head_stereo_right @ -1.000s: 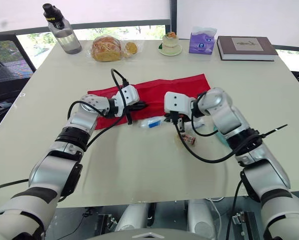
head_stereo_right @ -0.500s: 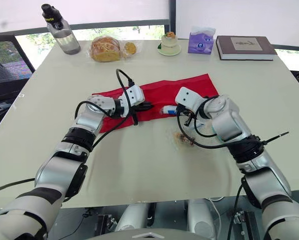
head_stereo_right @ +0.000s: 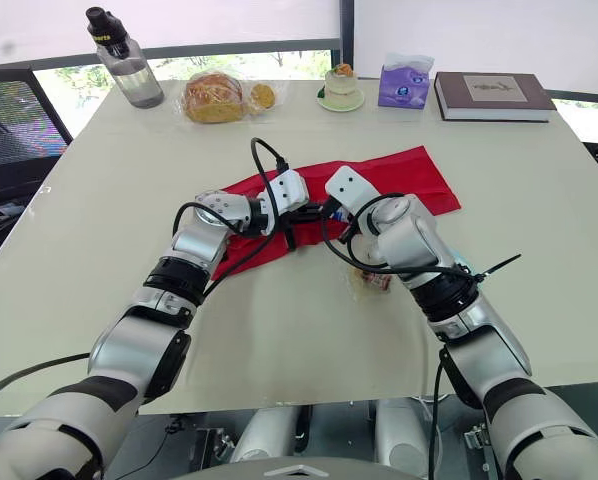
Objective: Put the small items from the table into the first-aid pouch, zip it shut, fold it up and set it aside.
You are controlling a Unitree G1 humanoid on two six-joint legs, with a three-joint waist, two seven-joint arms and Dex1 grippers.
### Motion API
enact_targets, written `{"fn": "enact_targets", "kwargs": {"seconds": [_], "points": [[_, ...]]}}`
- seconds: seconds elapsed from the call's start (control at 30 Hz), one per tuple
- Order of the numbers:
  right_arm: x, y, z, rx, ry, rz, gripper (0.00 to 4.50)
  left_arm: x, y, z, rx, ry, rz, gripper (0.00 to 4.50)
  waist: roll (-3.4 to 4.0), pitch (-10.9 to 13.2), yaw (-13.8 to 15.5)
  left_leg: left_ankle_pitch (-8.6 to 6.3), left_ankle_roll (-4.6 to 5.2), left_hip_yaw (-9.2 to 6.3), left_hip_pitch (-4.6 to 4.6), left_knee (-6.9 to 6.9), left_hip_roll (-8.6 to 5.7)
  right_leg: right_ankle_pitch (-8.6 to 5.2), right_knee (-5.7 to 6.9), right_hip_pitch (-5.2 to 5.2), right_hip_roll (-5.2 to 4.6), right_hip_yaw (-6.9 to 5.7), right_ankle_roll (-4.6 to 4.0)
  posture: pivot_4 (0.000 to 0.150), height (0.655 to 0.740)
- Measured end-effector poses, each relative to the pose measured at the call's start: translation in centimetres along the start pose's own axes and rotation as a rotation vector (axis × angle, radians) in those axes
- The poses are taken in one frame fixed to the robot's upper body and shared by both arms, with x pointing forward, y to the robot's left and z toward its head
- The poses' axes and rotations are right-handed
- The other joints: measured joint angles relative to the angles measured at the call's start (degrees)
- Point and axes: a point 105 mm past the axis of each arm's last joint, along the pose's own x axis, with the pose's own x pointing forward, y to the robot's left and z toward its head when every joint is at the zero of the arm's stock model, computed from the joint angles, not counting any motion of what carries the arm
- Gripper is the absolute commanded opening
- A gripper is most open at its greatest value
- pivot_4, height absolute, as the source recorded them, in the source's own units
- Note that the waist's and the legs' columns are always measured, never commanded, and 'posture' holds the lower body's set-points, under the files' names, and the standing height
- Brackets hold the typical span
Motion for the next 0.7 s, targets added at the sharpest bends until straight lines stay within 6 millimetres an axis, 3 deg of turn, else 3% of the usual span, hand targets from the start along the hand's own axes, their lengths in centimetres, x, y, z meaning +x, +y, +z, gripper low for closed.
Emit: {"fn": "enact_targets", "kwargs": {"seconds": [0.1,0.2,0.27,0.3,0.33,0.4,0.63,0.7], "points": [[0.3,0.6,0.6,0.075,-0.026,0.019,0.03,0.1,0.0,0.1,-0.003,-0.001,0.003,0.00,0.00,0.0,0.0,0.00,0.00,-0.01,0.00,-0.01,0.00,0.00,0.00,0.00,0.00,0.00,0.00,0.150,0.7400],[0.3,0.8,0.9,0.124,-0.049,0.039,1.12,0.1,0.0,0.1,-0.004,-0.003,0.004,0.00,0.00,0.0,0.0,0.00,0.00,0.00,0.00,-0.02,0.00,0.00,-0.01,0.00,0.00,0.00,0.00,0.150,0.7400],[0.0,1.1,1.4,0.151,-0.077,0.081,2.12,0.2,-0.1,0.1,-0.005,-0.005,0.003,0.00,0.00,0.0,-0.1,0.00,0.00,0.00,0.00,-0.03,0.00,0.00,-0.01,-0.01,0.00,0.00,0.00,0.150,0.7400],[-0.1,1.2,1.5,0.152,-0.084,0.089,2.90,0.2,-0.1,0.1,-0.005,-0.005,0.003,0.00,0.00,0.0,-0.2,0.00,0.00,0.00,0.00,-0.03,0.00,0.00,-0.01,-0.01,0.00,0.00,0.00,0.150,0.7400],[-0.1,1.3,1.6,0.152,-0.087,0.092,2.90,0.2,-0.1,0.1,-0.005,-0.006,0.003,0.00,0.00,0.0,-0.2,0.00,0.00,0.00,0.00,-0.04,0.00,0.00,-0.01,-0.01,0.00,0.00,0.00,0.150,0.7400],[-0.6,1.6,1.7,0.158,-0.107,0.124,3.67,0.3,-0.1,0.1,-0.006,-0.007,0.001,0.00,0.00,0.0,-0.2,0.00,0.00,-0.01,0.00,-0.05,0.00,0.00,-0.01,-0.02,0.00,0.00,0.00,0.150,0.7400],[-3.6,-0.2,0.0,0.185,-0.164,0.182,3.67,0.1,-0.1,-0.1,-0.012,0.001,0.000,0.00,0.00,0.0,-0.2,0.00,0.01,0.00,-0.01,-0.06,0.00,0.00,-0.02,-0.02,0.00,0.01,0.00,0.150,0.7400],[-4.3,-1.2,-1.0,0.152,-0.163,0.178,3.16,0.1,-0.2,-0.2,-0.013,0.003,-0.003,0.00,0.00,0.0,-0.2,0.00,0.01,0.01,0.00,-0.07,0.01,0.00,-0.04,-0.02,0.00,0.01,0.00,0.150,0.7400]]}}
